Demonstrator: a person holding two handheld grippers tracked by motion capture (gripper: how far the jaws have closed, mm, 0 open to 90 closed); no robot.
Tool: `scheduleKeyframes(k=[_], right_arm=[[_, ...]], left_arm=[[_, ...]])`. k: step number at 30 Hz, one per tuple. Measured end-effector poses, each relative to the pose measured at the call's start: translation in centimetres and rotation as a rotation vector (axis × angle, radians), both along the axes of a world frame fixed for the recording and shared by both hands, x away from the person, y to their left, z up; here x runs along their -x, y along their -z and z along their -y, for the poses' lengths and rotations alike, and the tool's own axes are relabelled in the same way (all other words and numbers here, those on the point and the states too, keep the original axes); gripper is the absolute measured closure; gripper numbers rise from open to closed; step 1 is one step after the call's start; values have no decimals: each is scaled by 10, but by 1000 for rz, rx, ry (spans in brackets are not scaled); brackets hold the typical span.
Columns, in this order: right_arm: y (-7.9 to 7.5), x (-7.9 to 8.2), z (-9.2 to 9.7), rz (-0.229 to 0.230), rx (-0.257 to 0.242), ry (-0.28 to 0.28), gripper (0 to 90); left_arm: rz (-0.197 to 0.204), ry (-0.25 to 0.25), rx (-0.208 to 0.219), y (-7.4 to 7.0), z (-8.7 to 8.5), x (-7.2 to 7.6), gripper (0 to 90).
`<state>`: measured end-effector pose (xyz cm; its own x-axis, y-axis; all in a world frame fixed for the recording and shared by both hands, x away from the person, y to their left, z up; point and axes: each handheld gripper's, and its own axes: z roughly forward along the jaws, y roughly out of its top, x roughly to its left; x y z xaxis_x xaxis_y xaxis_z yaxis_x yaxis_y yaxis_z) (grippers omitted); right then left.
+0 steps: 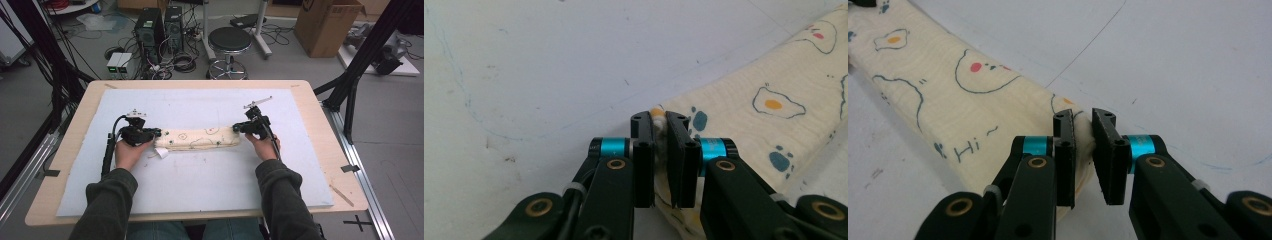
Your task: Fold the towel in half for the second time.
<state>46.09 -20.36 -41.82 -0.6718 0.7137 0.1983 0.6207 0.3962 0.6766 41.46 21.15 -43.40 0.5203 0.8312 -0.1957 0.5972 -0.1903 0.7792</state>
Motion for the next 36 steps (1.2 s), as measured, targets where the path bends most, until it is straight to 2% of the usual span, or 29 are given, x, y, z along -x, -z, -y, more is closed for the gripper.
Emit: scheduleKeyframes(k=[4, 8, 9, 13, 16, 18, 20, 22, 26, 36], right_arm=[[5, -2, 1, -23, -1, 7, 800], [7, -4, 1, -23, 0, 9, 798], [8, -4, 1, -27, -1, 12, 795], [9, -5, 1, -34, -4, 6, 737], [7, -4, 2, -29, -7, 6, 686], [5, -4, 5, -22, -26, 14, 636], [2, -3, 8, -23, -54, 22, 620], [-1, -2, 10, -3, -67, 22, 598], [-6, 1, 14, 10, -88, 33, 576], [-17, 9, 18, 39, -125, 39, 492]], left_arm=[[-4, -5, -7, 4, 1, -2, 822], [-5, -12, -9, 6, 2, -4, 807], [-4, -17, -22, 7, 2, -4, 788], [0, -36, -16, 6, -1, -4, 683], [12, -54, 4, 2, -5, -3, 605], [20, -46, 18, 0, -7, -2, 561], [36, -30, 16, -3, -7, 0, 556], [47, -20, 25, -6, -6, 2, 545], [57, -4, 48, -11, -4, 6, 533], [85, 25, 66, -22, -5, 15, 494]])
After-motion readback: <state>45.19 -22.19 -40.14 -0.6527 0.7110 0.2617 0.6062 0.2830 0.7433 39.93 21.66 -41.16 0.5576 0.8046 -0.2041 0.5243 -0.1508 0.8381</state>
